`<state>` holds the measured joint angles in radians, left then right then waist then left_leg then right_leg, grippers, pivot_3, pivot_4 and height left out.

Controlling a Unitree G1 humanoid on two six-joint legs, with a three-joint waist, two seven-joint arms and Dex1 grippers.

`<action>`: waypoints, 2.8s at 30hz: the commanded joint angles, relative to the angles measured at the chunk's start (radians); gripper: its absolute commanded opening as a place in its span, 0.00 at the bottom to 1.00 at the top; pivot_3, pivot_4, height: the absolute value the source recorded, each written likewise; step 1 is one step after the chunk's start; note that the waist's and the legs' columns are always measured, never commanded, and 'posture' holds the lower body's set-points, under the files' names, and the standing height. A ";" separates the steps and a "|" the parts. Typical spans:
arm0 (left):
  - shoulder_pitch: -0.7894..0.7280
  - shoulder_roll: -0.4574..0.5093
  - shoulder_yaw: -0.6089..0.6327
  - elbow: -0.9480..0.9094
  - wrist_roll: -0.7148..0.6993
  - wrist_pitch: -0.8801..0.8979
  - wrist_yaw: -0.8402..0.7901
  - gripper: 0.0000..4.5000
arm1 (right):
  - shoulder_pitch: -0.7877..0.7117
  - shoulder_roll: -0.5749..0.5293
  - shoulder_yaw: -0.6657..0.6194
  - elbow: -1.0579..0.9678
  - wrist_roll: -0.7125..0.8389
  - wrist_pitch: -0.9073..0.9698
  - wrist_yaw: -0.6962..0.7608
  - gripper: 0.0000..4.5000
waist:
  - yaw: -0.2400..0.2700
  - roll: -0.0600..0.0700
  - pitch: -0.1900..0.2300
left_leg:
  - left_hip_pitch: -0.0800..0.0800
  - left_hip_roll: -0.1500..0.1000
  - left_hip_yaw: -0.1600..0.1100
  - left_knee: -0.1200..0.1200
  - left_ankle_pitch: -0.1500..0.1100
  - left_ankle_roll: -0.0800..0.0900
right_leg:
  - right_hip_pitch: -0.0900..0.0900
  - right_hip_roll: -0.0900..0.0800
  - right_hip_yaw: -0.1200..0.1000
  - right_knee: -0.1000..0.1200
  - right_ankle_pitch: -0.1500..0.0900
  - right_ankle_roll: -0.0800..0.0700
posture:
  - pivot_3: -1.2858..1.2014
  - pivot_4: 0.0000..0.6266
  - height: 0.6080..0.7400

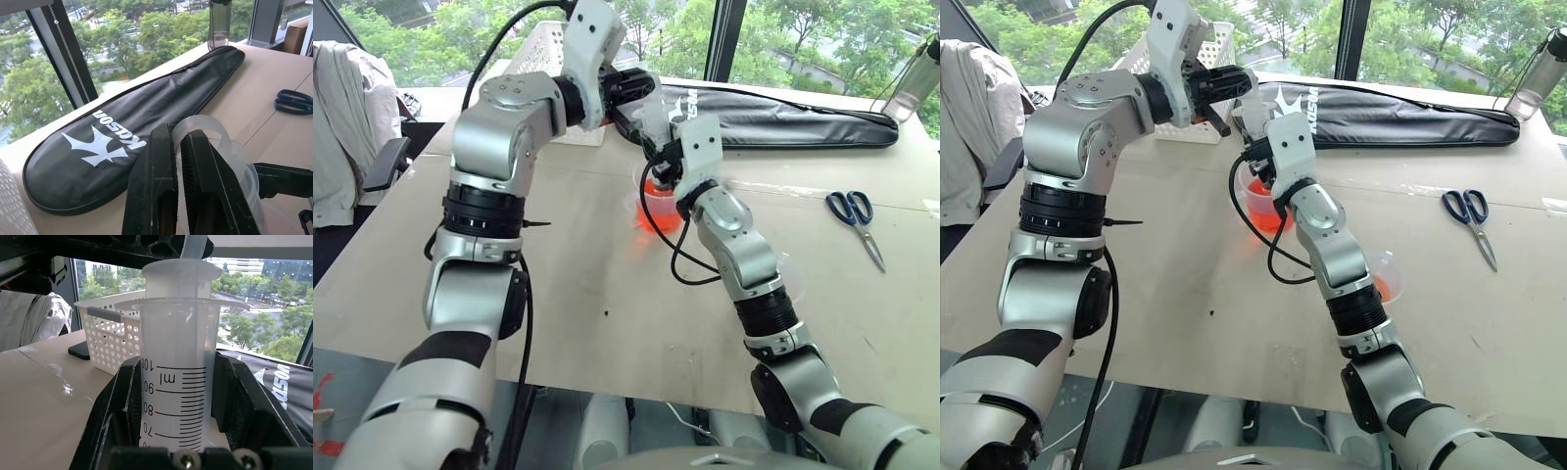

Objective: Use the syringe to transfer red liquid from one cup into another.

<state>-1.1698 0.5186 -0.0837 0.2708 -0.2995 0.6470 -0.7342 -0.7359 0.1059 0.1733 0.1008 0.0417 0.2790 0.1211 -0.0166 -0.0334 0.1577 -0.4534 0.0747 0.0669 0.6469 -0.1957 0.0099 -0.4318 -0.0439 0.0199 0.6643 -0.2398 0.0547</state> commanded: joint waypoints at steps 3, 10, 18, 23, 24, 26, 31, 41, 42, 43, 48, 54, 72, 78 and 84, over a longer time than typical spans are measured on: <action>-0.076 0.013 0.044 -0.002 0.031 -0.058 0.025 0.00 | 0.009 0.014 0.026 -0.033 -0.004 0.009 0.021 0.35 | 0.000 0.000 0.000 | 0.000 0.000 0.000 0.000 0.000 0.000 | 0.000 0.000 0.000 0.000 0.000 0.000 | 0.52 0.24 0.88; -0.081 0.011 0.042 0.009 0.031 -0.068 0.021 0.00 | 0.010 0.016 0.028 -0.034 -0.004 0.015 0.022 0.35 | 0.000 0.000 0.000 | 0.000 0.000 0.000 0.000 0.000 0.000 | 0.000 0.000 0.000 0.000 0.000 0.000 | 0.52 0.24 0.88; -0.062 0.013 0.044 -0.015 0.008 -0.052 -0.006 0.00 | 0.001 0.024 0.012 -0.040 0.006 0.001 0.017 0.35 | 0.000 0.000 0.000 | 0.000 0.000 0.000 0.000 0.000 0.000 | 0.000 0.000 0.000 0.000 0.000 0.000 | 0.52 0.24 0.88; -0.021 0.014 0.107 -0.068 -0.095 0.069 -0.047 0.33 | -0.057 0.042 -0.051 -0.076 0.063 -0.008 0.017 0.35 | -0.002 0.000 0.000 | 0.000 0.000 0.000 0.000 0.000 0.000 | 0.000 0.000 0.000 0.000 0.000 0.000 | 0.52 0.24 0.88; -0.019 0.012 0.134 -0.073 -0.120 0.095 -0.045 0.44 | -0.066 0.041 -0.060 -0.080 0.072 -0.001 0.018 0.35 | -0.002 0.000 0.000 | 0.000 0.000 0.000 0.000 0.000 0.000 | 0.000 0.000 0.000 0.000 0.000 0.000 | 0.52 0.24 0.88; -0.017 0.015 0.187 -0.079 -0.180 0.160 -0.055 0.65 | -0.077 0.037 -0.069 -0.086 0.085 0.008 0.019 0.35 | -0.002 0.000 0.000 | 0.000 0.000 0.000 0.000 0.000 0.000 | 0.000 0.000 0.000 0.000 0.000 0.000 | 0.52 0.24 0.88; 0.064 0.110 0.268 -0.145 -0.267 0.248 -0.113 0.76 | -0.087 0.032 -0.089 -0.106 0.116 0.041 0.020 0.34 | -0.011 0.000 0.000 | 0.000 0.000 -0.001 0.000 0.000 0.000 | 0.000 0.000 0.000 0.000 0.000 0.000 | 0.52 0.24 0.88; 0.220 0.094 0.287 -0.261 -0.365 0.357 -0.070 0.76 | -0.061 0.019 -0.079 -0.118 0.129 0.070 0.038 0.34 | -0.015 0.000 0.000 | 0.000 0.000 -0.003 0.002 0.000 0.000 | 0.002 0.000 -0.002 0.001 0.000 0.000 | 0.52 0.24 0.88; 0.227 0.079 0.282 -0.266 -0.368 0.357 -0.065 0.76 | -0.061 0.021 -0.080 -0.118 0.133 0.072 0.038 0.34 | -0.014 0.000 0.000 | 0.000 0.000 -0.003 0.002 0.000 0.000 | 0.003 0.000 -0.003 0.001 0.000 0.000 | 0.52 0.24 0.88; 0.237 0.070 0.275 -0.272 -0.368 0.355 -0.064 0.76 | -0.061 0.021 -0.080 -0.118 0.135 0.074 0.038 0.34 | -0.014 0.000 0.000 | 0.000 0.000 -0.004 0.002 0.000 0.000 | 0.003 0.000 -0.003 0.001 0.000 0.000 | 0.52 0.24 0.88; 0.306 0.065 0.225 -0.316 -0.347 0.317 -0.068 0.76 | -0.065 0.011 -0.086 -0.131 0.140 0.089 0.038 0.34 | -0.022 0.000 0.000 | 0.001 0.000 -0.003 0.002 0.000 0.000 | 0.003 0.000 -0.002 0.001 0.000 0.000 | 0.52 0.24 0.88; 0.345 0.057 0.150 -0.319 -0.279 0.212 -0.075 0.76 | -0.067 0.015 -0.089 -0.155 0.149 0.115 0.035 0.34 | -0.021 0.000 0.000 | 0.001 0.000 -0.004 0.001 0.000 0.000 | 0.002 0.000 -0.003 0.001 0.000 0.000 | 0.52 0.24 0.88; 0.305 -0.020 0.124 -0.226 -0.192 0.058 -0.049 0.76 | -0.065 0.011 -0.074 -0.187 0.159 0.154 0.052 0.34 | -0.018 0.000 0.000 | 0.000 0.000 -0.003 0.001 0.000 0.000 | 0.002 0.000 -0.002 0.001 0.000 0.000 | 0.52 0.24 0.88; 0.312 0.087 0.224 -0.209 -0.341 0.220 -0.171 0.76 | -0.063 -0.001 -0.073 -0.177 0.149 0.146 0.054 0.34 | -0.026 0.000 0.000 | 0.001 0.000 -0.004 0.001 0.000 0.000 | 0.002 0.000 -0.002 0.001 0.000 0.000 | 0.52 0.24 0.88; 0.275 0.171 0.278 -0.152 -0.425 0.332 -0.226 0.76 | -0.073 -0.013 -0.069 -0.153 0.138 0.123 0.058 0.34 | -0.019 0.000 0.000 | 0.001 0.000 -0.004 0.001 0.000 0.000 | 0.002 0.000 -0.003 0.000 0.000 0.000 | 0.52 0.24 0.88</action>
<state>-0.8474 0.6833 0.1727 0.1113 -0.7015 0.9678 -0.9593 -0.7886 0.0882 0.1006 -0.0259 0.1789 0.4297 0.1689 -0.0359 -0.0333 0.1575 -0.4528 0.0747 0.0624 0.6476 -0.1958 0.0099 -0.4291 -0.0439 0.0163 0.6645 -0.2397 0.0546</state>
